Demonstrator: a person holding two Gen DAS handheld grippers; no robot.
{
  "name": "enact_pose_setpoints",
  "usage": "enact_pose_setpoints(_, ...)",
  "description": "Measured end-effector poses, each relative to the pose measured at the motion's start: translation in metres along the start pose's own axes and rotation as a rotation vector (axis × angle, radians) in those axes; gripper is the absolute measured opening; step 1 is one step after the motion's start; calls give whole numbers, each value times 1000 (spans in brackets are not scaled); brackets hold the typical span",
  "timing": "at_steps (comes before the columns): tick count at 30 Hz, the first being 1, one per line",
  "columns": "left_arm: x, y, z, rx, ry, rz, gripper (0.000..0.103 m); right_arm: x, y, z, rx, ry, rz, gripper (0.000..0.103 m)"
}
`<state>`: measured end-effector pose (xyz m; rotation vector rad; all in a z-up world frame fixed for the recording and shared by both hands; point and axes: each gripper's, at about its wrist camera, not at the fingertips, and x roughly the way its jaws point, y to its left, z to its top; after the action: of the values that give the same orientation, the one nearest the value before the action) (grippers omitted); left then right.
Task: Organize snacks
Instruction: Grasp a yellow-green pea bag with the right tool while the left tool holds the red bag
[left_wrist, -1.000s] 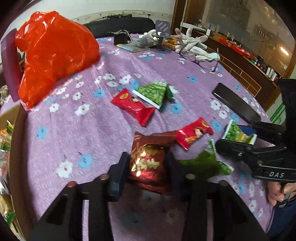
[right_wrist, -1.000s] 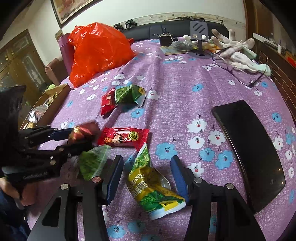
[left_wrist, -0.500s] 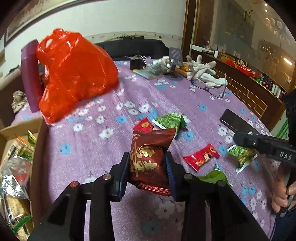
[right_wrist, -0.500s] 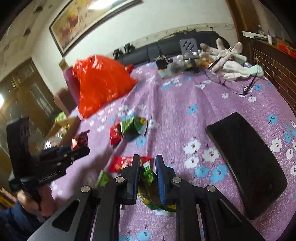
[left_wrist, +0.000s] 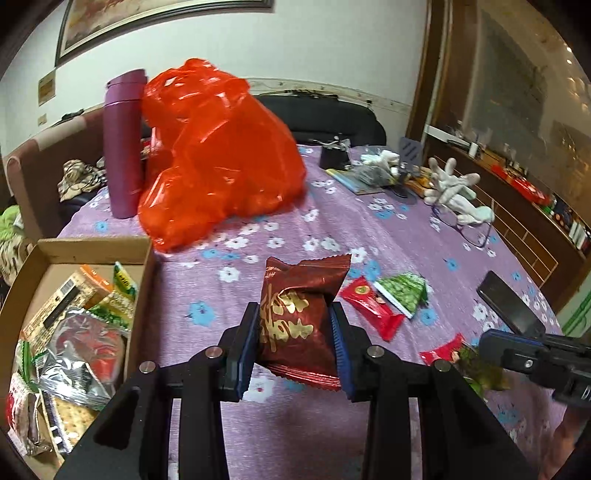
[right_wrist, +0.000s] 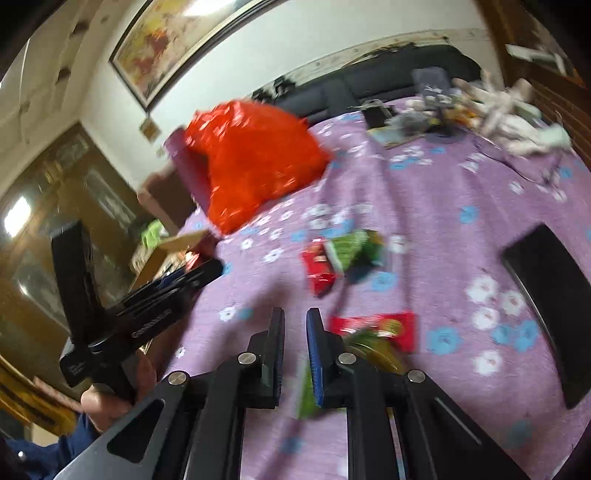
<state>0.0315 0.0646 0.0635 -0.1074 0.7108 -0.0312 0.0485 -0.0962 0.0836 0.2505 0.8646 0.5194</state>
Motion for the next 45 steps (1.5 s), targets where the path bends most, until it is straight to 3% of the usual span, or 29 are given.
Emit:
enact_pose_setpoints(6,0,12,-1,-37,17,-16,36,0,-8,10,-21,28,-64,15)
enact_pose_setpoints(7,-1,13,0,-42,18,-27,36,-5,-14,9,-23,23,-86,20)
enact_pose_setpoints(10,-5,11,0,-35,6,-39,36,-16,-35,1,-24,19,-134,58)
enact_pose_setpoints(13,-7,5,0,-12,-3,-43,36,-16,-54,-10,4,51,-180,60)
enact_pose_setpoints(18,-7,3,-1,-3,-1,-43,36,-6,-49,-20,-6,81,-157,62)
enact_pose_setpoints(20,-6,3,-1,-7,4,-44,36,1,-38,-23,-62,88,-191,75)
enact_pose_setpoints(24,-5,2,-2,-2,8,-47,36,16,-37,-30,-96,112,-254,72)
enact_pose_setpoints(28,-6,1,-2,3,4,-50,36,15,-43,-30,-71,109,-229,58)
enact_pose_setpoints(41,-8,0,-3,4,3,-53,36,8,-39,-21,-7,82,-179,47)
enact_pose_setpoints(45,-8,0,-3,4,2,-51,36,10,-33,-12,73,65,-108,47)
